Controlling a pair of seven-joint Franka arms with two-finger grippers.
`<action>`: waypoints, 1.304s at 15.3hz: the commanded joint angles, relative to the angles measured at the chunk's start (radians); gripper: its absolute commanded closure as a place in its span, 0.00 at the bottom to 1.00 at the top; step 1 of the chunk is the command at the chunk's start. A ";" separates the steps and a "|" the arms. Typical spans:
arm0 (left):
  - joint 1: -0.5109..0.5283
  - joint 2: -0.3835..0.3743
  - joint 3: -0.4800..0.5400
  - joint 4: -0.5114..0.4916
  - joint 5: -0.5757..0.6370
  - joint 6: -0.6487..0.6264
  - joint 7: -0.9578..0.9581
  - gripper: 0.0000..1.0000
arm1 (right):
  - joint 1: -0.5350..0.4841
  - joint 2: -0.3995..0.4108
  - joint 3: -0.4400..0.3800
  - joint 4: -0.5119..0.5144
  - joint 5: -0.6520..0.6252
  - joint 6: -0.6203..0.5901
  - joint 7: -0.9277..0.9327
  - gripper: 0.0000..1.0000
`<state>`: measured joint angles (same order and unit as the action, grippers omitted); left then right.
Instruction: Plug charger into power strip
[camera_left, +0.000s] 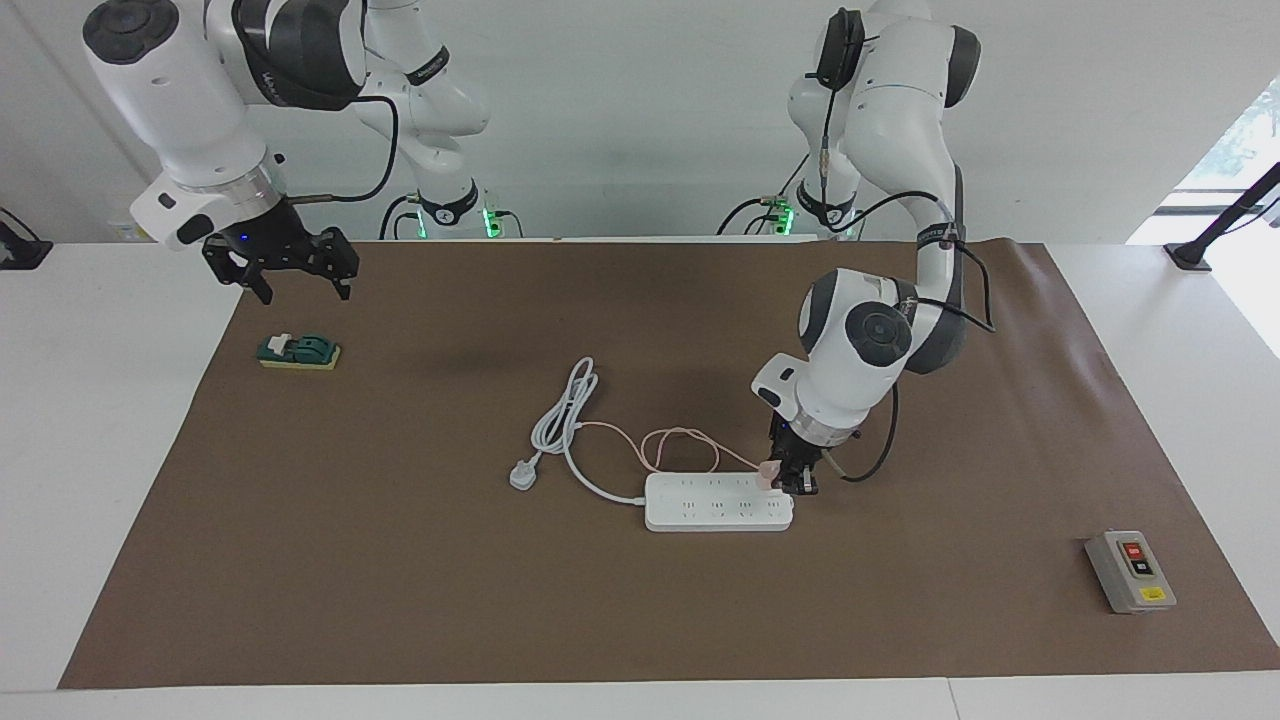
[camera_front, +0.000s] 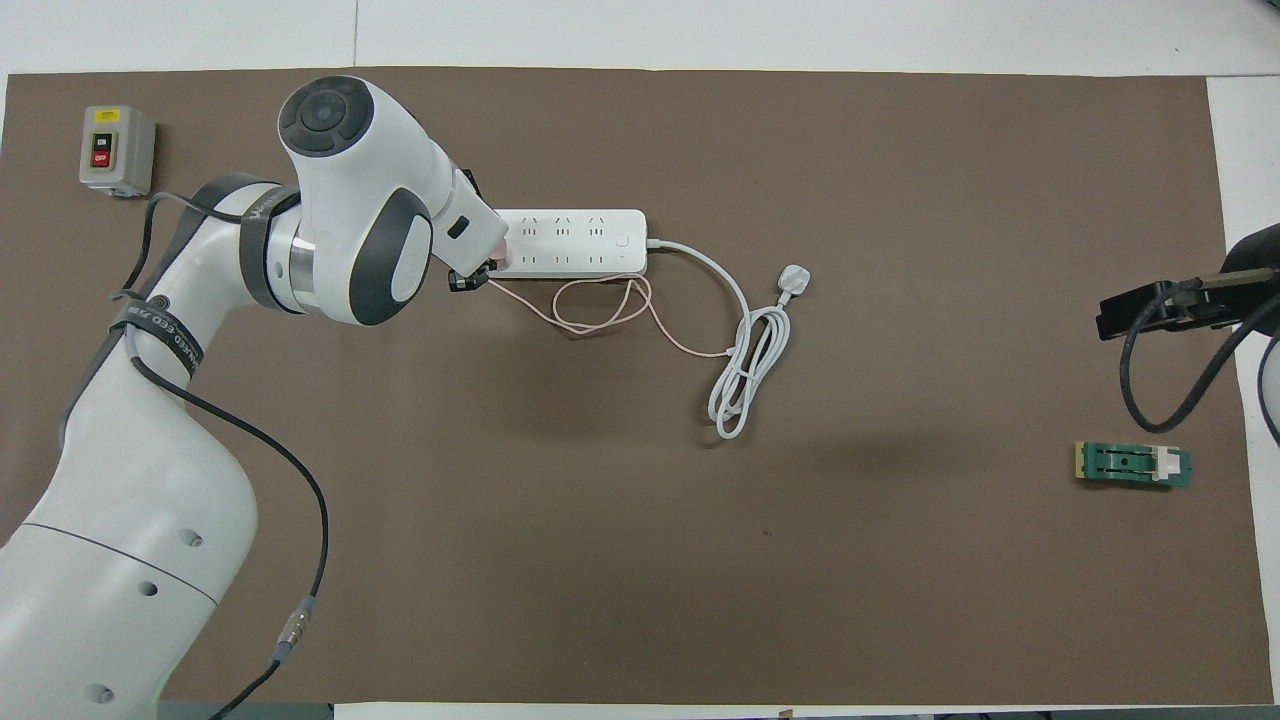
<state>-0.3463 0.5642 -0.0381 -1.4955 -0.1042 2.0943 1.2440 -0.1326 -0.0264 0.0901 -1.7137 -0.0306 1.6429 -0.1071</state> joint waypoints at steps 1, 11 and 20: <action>0.001 0.052 -0.003 0.015 -0.018 0.016 -0.055 1.00 | -0.007 -0.006 0.005 -0.007 -0.012 -0.006 -0.014 0.00; 0.006 0.034 -0.003 -0.066 -0.008 0.130 -0.064 1.00 | -0.006 -0.006 0.007 -0.006 -0.012 -0.008 -0.014 0.00; 0.029 0.059 -0.006 -0.072 -0.006 0.168 0.115 1.00 | -0.006 -0.006 0.005 -0.007 -0.012 -0.008 -0.014 0.00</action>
<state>-0.3425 0.5646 -0.0388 -1.5627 -0.1057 2.1880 1.3158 -0.1326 -0.0264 0.0901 -1.7137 -0.0306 1.6429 -0.1071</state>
